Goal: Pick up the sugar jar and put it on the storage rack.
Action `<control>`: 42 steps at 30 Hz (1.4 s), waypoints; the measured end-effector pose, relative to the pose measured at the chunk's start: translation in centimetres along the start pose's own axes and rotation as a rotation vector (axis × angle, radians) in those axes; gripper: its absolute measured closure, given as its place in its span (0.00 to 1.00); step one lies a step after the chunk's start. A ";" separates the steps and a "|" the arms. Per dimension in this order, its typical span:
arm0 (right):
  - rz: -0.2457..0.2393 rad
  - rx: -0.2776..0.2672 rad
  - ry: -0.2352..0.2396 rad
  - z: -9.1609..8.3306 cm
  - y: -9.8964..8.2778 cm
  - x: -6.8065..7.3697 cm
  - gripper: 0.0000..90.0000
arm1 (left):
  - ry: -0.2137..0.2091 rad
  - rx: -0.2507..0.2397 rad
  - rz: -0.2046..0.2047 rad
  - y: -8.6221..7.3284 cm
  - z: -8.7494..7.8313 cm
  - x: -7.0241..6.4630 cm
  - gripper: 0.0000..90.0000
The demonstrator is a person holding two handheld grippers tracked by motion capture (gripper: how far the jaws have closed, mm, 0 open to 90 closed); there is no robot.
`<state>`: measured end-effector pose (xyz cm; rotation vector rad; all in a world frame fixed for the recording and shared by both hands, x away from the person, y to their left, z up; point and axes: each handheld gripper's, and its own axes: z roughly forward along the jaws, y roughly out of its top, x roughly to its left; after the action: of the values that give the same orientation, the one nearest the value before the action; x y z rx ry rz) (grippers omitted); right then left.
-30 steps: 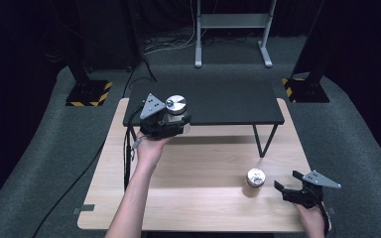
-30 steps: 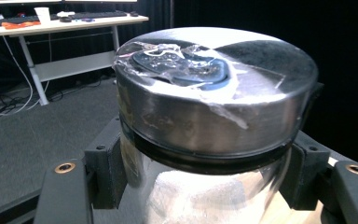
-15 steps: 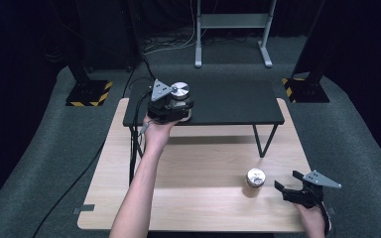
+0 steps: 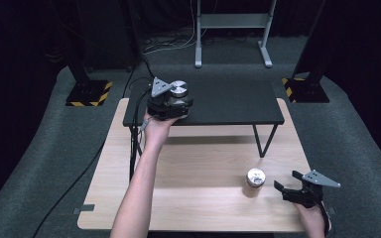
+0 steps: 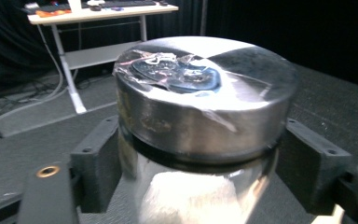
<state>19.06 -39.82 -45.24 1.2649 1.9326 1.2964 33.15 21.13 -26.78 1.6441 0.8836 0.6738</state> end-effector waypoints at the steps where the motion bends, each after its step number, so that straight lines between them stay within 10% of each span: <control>1: 0.000 0.001 0.000 0.0 0.0 0.0 0.08 | -0.008 -0.013 -0.004 -0.3 -0.4 0.1 0.23; 14: -0.004 0.005 0.002 0.0 0.1 0.1 0.08 | -0.057 0.034 0.036 -2.1 -4.2 0.8 0.14; 42: -0.006 0.010 -0.002 0.0 0.1 0.3 0.08 | -0.078 0.052 0.104 -17.5 -11.3 0.3 0.11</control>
<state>18.97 -39.58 -45.12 1.2636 1.9418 1.2839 20.65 29.76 -41.09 1.7604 0.7695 0.6573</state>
